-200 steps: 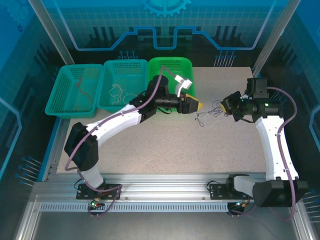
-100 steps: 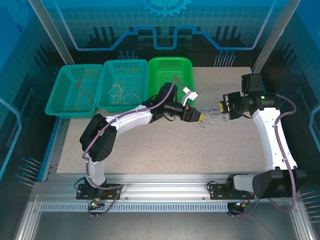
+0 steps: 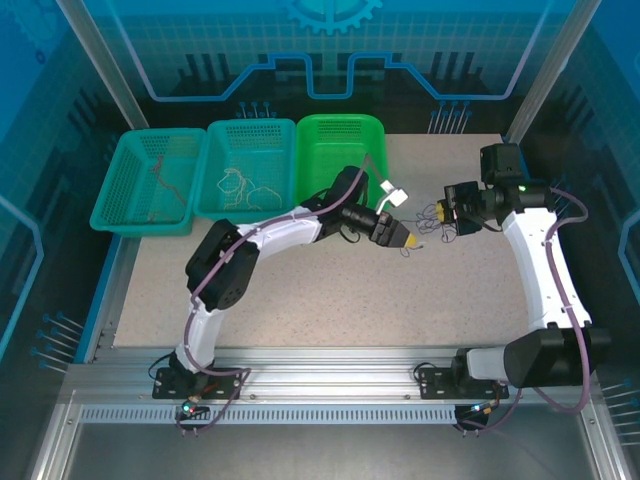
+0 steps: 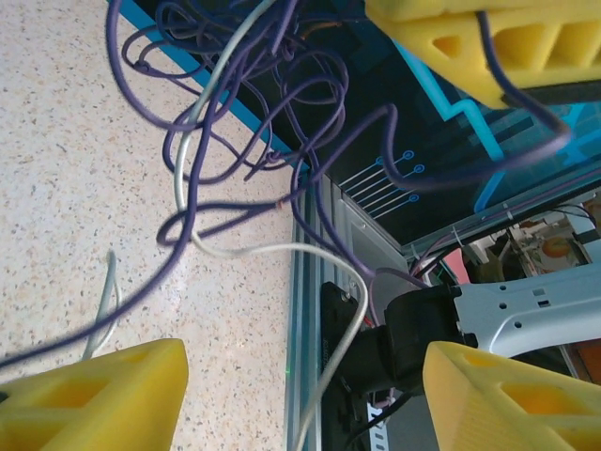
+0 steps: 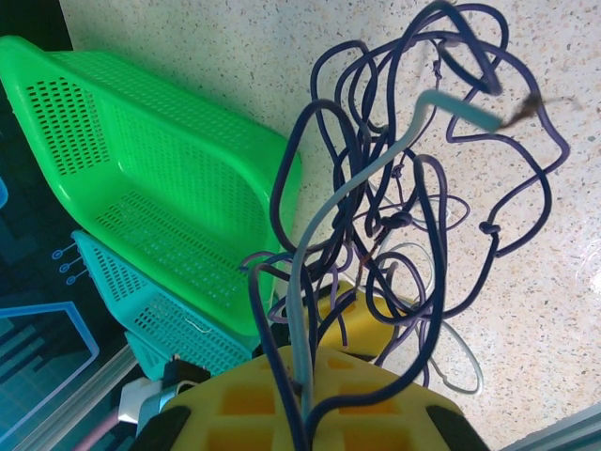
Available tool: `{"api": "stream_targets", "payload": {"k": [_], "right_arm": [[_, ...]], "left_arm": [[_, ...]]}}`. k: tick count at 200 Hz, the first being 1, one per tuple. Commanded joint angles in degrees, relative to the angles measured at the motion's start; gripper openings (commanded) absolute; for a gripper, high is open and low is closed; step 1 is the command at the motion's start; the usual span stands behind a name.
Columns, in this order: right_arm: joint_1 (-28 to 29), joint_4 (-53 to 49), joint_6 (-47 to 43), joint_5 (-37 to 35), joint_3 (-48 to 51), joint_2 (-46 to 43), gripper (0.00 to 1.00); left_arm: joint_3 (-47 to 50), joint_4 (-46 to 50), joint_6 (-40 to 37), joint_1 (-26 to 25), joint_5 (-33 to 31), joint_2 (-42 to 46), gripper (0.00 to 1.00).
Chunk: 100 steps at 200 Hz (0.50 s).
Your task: Untangle the cables
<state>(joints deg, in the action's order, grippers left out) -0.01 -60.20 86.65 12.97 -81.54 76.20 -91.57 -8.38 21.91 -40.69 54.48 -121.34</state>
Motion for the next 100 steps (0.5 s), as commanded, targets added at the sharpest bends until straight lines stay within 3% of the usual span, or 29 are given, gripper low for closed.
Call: {"api": "stream_targets", "payload": {"k": [1, 26, 50, 100], "right_arm": [[0.67, -0.16, 1.15, 0.87, -2.37, 0.88, 0.0], [0.54, -0.44, 1.08, 0.05, -2.45, 1.27, 0.0], [-0.28, -0.02, 0.68, -0.58, -1.58, 1.68, 0.0], [-5.16, -0.3, -8.42, -7.06, 1.29, 1.86, 0.0]], "left_arm": [[-3.2, -0.67, -1.07, -1.13, 3.18, -2.78, 0.62], [-4.03, 0.0, -1.14, -1.59, 3.69, -3.49, 0.36], [-3.03, 1.84, -2.86, -1.56, 3.86, -1.89, 0.0], [4.21, -1.42, -0.68, 3.4, -2.69, 10.15, 0.0]]}}
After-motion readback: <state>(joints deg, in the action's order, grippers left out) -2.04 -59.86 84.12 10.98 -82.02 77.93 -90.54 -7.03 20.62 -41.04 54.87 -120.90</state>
